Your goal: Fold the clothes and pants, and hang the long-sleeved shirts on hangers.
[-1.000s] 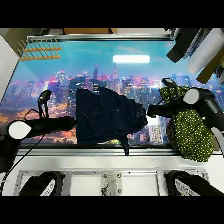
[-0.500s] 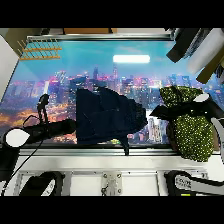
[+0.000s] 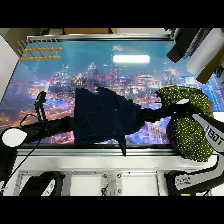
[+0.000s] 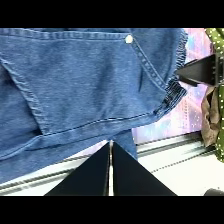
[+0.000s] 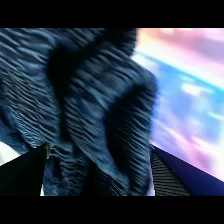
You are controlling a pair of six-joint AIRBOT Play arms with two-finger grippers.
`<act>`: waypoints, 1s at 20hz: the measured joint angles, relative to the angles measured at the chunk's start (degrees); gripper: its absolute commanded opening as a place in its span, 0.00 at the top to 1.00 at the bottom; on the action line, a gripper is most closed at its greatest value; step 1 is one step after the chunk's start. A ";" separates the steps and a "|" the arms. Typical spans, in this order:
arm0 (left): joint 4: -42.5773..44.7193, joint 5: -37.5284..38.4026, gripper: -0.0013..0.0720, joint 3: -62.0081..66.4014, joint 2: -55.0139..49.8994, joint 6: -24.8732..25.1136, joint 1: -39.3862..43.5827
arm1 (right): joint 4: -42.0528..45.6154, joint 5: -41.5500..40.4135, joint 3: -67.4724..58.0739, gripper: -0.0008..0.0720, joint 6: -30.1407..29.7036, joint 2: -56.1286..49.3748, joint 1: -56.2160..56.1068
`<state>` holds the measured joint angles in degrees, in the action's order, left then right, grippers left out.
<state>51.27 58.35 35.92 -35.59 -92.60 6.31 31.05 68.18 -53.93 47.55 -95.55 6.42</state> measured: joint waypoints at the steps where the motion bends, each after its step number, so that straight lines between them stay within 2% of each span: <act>1: -0.02 0.00 0.97 0.02 0.00 -0.17 0.00 | -1.03 -0.28 -0.24 0.03 -0.26 -0.48 -1.18; 7: -0.07 0.15 0.97 0.04 0.00 -0.39 0.00 | -4.92 -1.99 -1.40 0.03 -1.09 -1.90 -8.63; 8: -0.09 0.15 0.97 0.04 0.00 -0.37 0.00 | -5.40 -2.29 -1.49 0.18 -1.11 -1.99 -9.75; 9: -0.07 0.15 0.97 0.04 0.00 -0.37 0.00 | -5.51 -2.86 -1.53 0.47 -1.16 -2.03 -10.73; 11: -0.04 0.15 0.97 0.04 0.00 -0.37 0.00 | -6.14 -3.13 -1.60 0.83 -1.60 -2.12 -12.39; 12: -0.07 0.15 0.97 0.04 0.02 -0.37 0.00 | -6.97 -3.30 -1.64 0.94 -2.40 -2.12 -13.05; 17: -0.02 0.15 0.97 0.04 0.02 -0.35 0.00 | -10.88 -3.78 -4.20 0.94 -5.40 -1.03 -14.05; 20: 0.02 0.15 0.97 0.04 0.02 -0.33 0.00 | -7.56 -4.90 -9.79 0.94 -0.72 2.99 -11.28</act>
<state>51.29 58.50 35.97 -35.57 -92.92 6.31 23.49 63.29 -63.72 46.83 -92.55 -4.86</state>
